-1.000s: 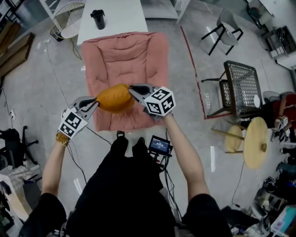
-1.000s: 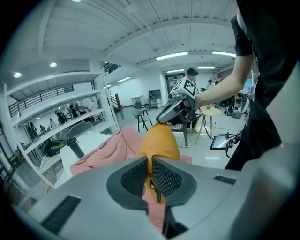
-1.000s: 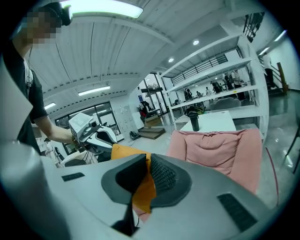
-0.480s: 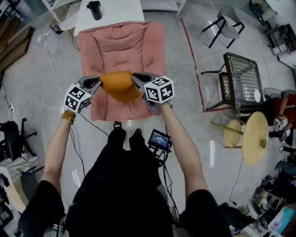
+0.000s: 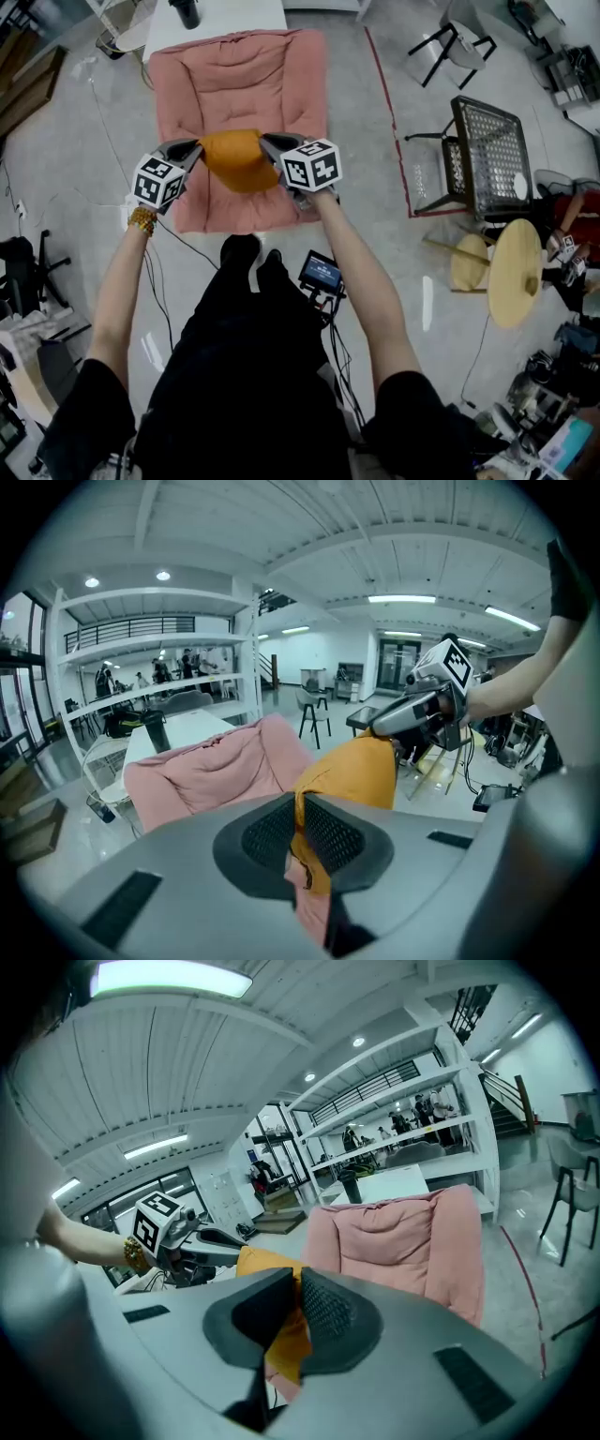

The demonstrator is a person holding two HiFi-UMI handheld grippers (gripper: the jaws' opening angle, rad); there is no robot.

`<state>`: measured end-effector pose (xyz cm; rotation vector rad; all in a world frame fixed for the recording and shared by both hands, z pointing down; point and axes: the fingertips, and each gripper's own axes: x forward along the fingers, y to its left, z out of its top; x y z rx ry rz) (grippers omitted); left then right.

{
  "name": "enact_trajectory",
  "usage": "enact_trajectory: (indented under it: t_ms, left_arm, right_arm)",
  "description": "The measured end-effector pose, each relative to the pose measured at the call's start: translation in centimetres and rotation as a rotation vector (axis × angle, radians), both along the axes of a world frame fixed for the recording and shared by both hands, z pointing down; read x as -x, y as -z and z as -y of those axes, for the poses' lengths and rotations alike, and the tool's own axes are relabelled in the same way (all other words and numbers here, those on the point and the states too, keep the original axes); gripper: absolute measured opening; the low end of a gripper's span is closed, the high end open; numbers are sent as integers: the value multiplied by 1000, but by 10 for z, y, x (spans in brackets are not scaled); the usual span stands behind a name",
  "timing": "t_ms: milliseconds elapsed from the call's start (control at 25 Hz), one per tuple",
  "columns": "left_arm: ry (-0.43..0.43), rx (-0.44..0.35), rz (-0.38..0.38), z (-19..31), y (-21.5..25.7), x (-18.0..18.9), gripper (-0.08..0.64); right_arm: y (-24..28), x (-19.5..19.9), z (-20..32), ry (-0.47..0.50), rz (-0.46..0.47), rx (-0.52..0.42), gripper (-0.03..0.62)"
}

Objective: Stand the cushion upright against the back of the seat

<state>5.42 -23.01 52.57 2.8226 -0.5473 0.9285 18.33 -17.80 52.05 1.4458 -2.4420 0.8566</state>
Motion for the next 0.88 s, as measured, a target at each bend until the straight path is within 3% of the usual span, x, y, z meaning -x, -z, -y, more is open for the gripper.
enact_trajectory:
  t_ms: [520, 880]
  left_arm:
    - [7, 92, -2, 67, -54, 3, 35]
    - [-14, 133, 53, 100, -98, -10, 35]
  right_arm:
    - [-48, 1, 69, -34, -31, 82, 37]
    - [-97, -12, 103, -60, -44, 152, 37]
